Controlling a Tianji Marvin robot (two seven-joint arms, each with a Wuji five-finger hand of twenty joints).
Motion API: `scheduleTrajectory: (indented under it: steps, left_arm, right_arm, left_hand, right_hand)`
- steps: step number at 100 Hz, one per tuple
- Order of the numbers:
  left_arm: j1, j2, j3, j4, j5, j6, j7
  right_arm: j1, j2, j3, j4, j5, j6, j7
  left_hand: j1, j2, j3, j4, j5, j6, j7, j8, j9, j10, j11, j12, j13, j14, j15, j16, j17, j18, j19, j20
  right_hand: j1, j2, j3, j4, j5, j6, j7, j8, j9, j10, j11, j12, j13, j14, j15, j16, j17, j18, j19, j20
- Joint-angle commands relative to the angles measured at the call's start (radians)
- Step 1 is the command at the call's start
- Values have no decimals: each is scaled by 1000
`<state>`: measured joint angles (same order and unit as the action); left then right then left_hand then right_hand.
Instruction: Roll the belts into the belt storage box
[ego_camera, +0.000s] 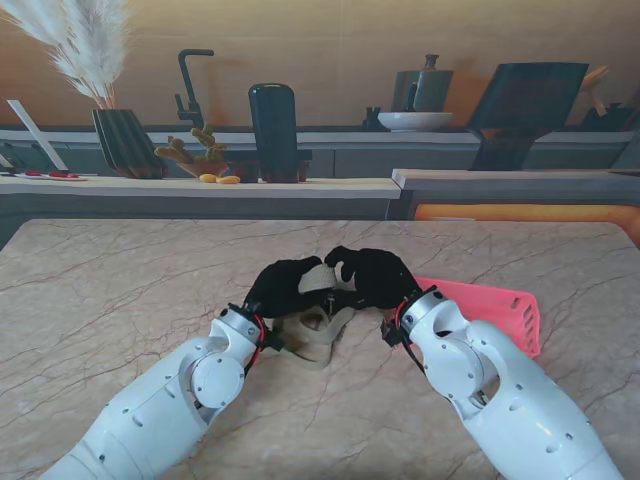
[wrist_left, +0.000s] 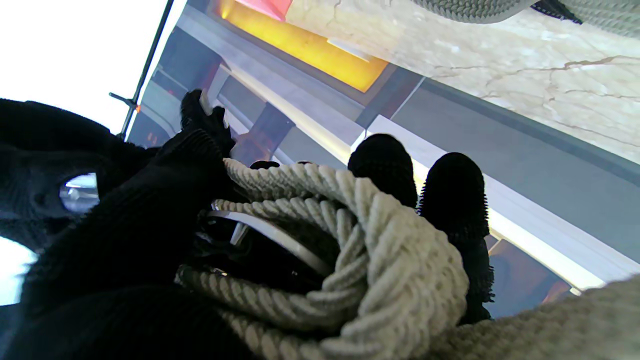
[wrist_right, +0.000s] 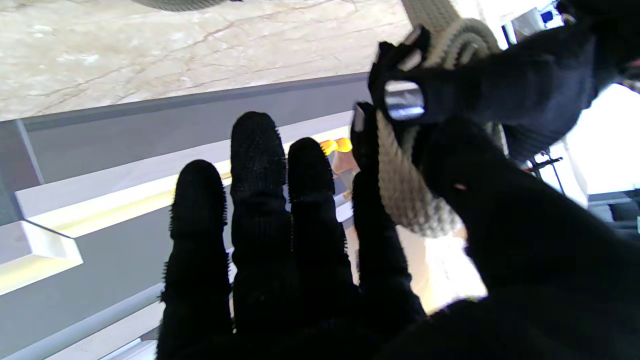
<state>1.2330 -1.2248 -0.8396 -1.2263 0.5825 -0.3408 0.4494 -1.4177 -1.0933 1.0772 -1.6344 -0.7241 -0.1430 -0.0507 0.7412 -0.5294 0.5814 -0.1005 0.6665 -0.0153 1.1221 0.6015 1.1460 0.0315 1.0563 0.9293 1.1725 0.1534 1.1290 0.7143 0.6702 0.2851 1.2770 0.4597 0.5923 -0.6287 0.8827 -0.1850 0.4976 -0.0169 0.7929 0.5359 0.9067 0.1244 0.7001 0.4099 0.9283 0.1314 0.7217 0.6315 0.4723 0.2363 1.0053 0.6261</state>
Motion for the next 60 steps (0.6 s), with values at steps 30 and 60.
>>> scheduleTrajectory:
  steps: [30,60]
  left_arm:
    - [-9,-3,8,13,23,-12,4]
    - [-17,7,10,19,70,8,17]
  right_arm:
    - [-7,-27,-11,-9,25,19,-60]
    - [-43,-35,18,-47,120,119,-22]
  left_hand:
    - [45,23,13,-4,20,-52,19,12,25,-63,85,40,30,3,57,9,-12,5,27,-5]
    - [46,22,13,-4,23,-47,20,10,30,-63,92,42,38,-5,65,12,-4,6,33,-2]
  right_hand:
    - [-52,-15,-10,-39,208,-171,33,-138,114,-9,-37,14,45,-20,7,11,12,5,-1,-13]
    - [-448,167,-266,91,89,116,-306,37,-41,95,-38,10,-55,68,-3,15,-37,64,-17,20]
